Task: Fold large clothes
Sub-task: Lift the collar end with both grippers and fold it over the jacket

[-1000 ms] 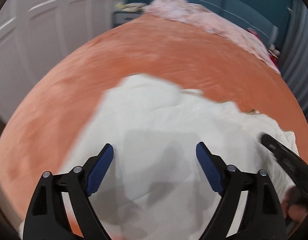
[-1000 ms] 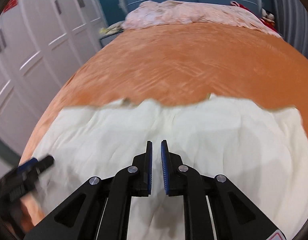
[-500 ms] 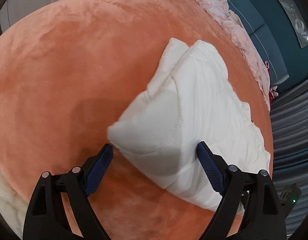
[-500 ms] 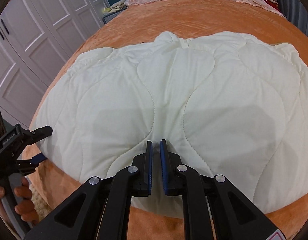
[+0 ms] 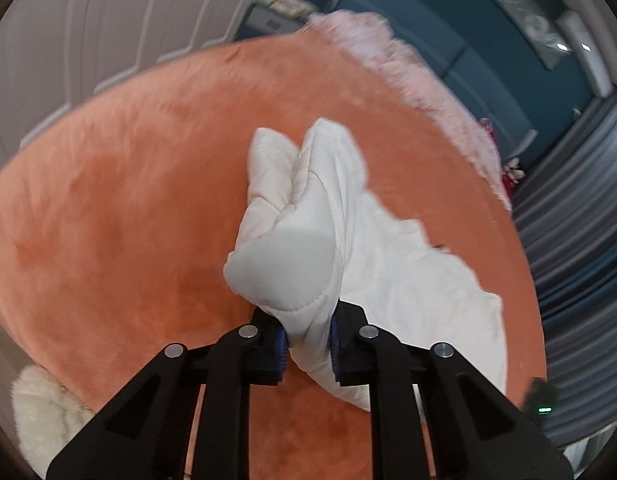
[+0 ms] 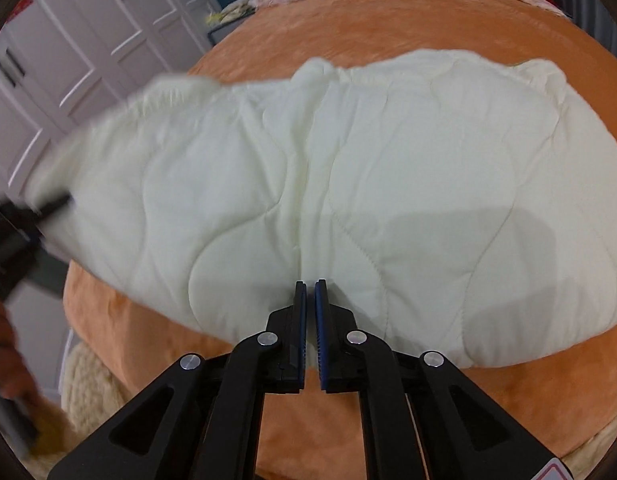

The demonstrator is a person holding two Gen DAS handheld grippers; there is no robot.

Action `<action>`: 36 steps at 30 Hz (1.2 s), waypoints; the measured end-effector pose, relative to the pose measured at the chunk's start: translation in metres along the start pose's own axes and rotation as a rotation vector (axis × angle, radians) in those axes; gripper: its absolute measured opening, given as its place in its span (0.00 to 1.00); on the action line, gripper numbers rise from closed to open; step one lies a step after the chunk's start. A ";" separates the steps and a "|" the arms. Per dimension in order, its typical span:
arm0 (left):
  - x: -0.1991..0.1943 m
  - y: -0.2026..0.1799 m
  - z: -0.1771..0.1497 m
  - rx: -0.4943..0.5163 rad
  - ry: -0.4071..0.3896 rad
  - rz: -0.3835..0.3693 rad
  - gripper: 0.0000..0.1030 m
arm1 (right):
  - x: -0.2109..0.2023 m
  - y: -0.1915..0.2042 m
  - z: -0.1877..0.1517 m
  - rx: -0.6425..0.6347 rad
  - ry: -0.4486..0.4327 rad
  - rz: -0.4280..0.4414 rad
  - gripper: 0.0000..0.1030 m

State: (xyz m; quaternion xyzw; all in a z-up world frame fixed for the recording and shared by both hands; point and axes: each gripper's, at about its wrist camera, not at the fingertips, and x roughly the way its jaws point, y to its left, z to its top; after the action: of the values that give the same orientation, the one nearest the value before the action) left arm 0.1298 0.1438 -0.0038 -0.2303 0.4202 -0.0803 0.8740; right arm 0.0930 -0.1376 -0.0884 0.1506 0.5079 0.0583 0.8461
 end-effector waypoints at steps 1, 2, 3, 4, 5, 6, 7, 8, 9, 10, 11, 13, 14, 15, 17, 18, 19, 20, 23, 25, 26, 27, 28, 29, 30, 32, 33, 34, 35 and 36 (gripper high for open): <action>-0.012 -0.005 0.000 0.021 -0.021 -0.005 0.14 | 0.004 0.009 -0.003 -0.014 0.009 0.010 0.04; -0.024 -0.011 0.002 0.042 -0.044 -0.007 0.13 | 0.008 0.020 -0.006 -0.027 0.018 0.026 0.04; -0.037 -0.018 0.003 0.072 -0.071 -0.002 0.13 | 0.011 0.032 -0.009 -0.048 0.027 0.043 0.04; -0.045 -0.025 0.005 0.095 -0.093 0.002 0.13 | 0.013 0.041 -0.011 -0.065 0.034 0.061 0.04; -0.057 -0.033 0.007 0.123 -0.120 0.001 0.13 | 0.016 0.052 -0.014 -0.085 0.042 0.088 0.04; -0.068 -0.042 0.008 0.157 -0.141 -0.004 0.13 | 0.020 0.062 -0.017 -0.101 0.049 0.118 0.04; -0.079 -0.054 0.009 0.195 -0.155 -0.009 0.13 | 0.024 0.072 -0.020 -0.118 0.057 0.152 0.04; -0.083 -0.062 0.008 0.222 -0.156 -0.011 0.13 | 0.026 0.080 -0.022 -0.129 0.064 0.177 0.04; -0.086 -0.072 0.006 0.253 -0.156 -0.013 0.13 | 0.024 0.085 -0.023 -0.138 0.066 0.184 0.04; -0.088 -0.088 0.002 0.296 -0.158 -0.017 0.13 | 0.019 0.086 -0.024 -0.143 0.062 0.181 0.04; -0.088 -0.099 -0.003 0.322 -0.155 -0.024 0.13 | 0.011 0.084 -0.024 -0.147 0.057 0.178 0.04; -0.083 -0.122 -0.011 0.377 -0.135 -0.047 0.13 | -0.017 0.069 -0.024 -0.131 0.028 0.180 0.04; -0.077 -0.134 -0.017 0.405 -0.120 -0.061 0.13 | -0.028 0.061 -0.024 -0.121 0.014 0.163 0.04; -0.071 -0.145 -0.022 0.427 -0.107 -0.069 0.13 | -0.041 0.050 -0.024 -0.112 -0.003 0.132 0.04; -0.054 -0.166 -0.033 0.465 -0.074 -0.081 0.13 | -0.072 0.023 -0.027 -0.089 -0.038 0.069 0.04; -0.045 -0.173 -0.038 0.475 -0.059 -0.084 0.13 | -0.090 0.006 -0.030 -0.065 -0.059 0.037 0.04; -0.035 -0.181 -0.044 0.484 -0.037 -0.087 0.13 | -0.100 -0.004 -0.033 -0.049 -0.069 0.020 0.05; -0.027 -0.187 -0.049 0.495 -0.018 -0.087 0.13 | -0.111 -0.015 -0.036 -0.033 -0.081 0.001 0.05; -0.006 -0.203 -0.066 0.525 0.032 -0.076 0.13 | -0.133 -0.037 -0.042 -0.006 -0.111 -0.052 0.05; 0.003 -0.208 -0.078 0.538 0.060 -0.064 0.13 | -0.141 -0.045 -0.044 0.004 -0.123 -0.062 0.05; 0.010 -0.211 -0.083 0.545 0.081 -0.052 0.14 | -0.143 -0.047 -0.043 0.008 -0.127 -0.060 0.05; 0.014 -0.212 -0.087 0.551 0.091 -0.044 0.14 | -0.143 -0.044 -0.043 0.010 -0.131 -0.060 0.05; 0.016 -0.212 -0.092 0.557 0.097 -0.035 0.14 | -0.144 -0.043 -0.044 0.014 -0.136 -0.063 0.05; 0.018 -0.212 -0.096 0.562 0.101 -0.028 0.14 | -0.143 -0.042 -0.046 0.017 -0.137 -0.063 0.05; 0.019 -0.212 -0.098 0.566 0.106 -0.022 0.14 | -0.143 -0.042 -0.045 0.020 -0.139 -0.060 0.05; 0.020 -0.212 -0.104 0.567 0.116 -0.011 0.16 | -0.147 -0.045 -0.045 0.024 -0.148 -0.055 0.05; 0.021 -0.212 -0.107 0.569 0.119 -0.006 0.17 | -0.148 -0.043 -0.044 0.021 -0.152 -0.055 0.05; 0.021 -0.212 -0.108 0.570 0.123 0.000 0.18 | -0.151 -0.045 -0.044 0.018 -0.154 -0.053 0.05; 0.022 -0.212 -0.109 0.570 0.124 0.005 0.19 | -0.155 -0.046 -0.045 0.016 -0.159 -0.052 0.05; 0.021 -0.212 -0.111 0.570 0.124 0.010 0.20 | -0.157 -0.046 -0.045 0.014 -0.163 -0.052 0.05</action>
State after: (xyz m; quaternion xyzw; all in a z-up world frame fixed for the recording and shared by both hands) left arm 0.0691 -0.0870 0.0213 0.0321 0.4346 -0.2049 0.8764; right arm -0.0235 -0.2119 0.0096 0.1475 0.4415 0.0205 0.8848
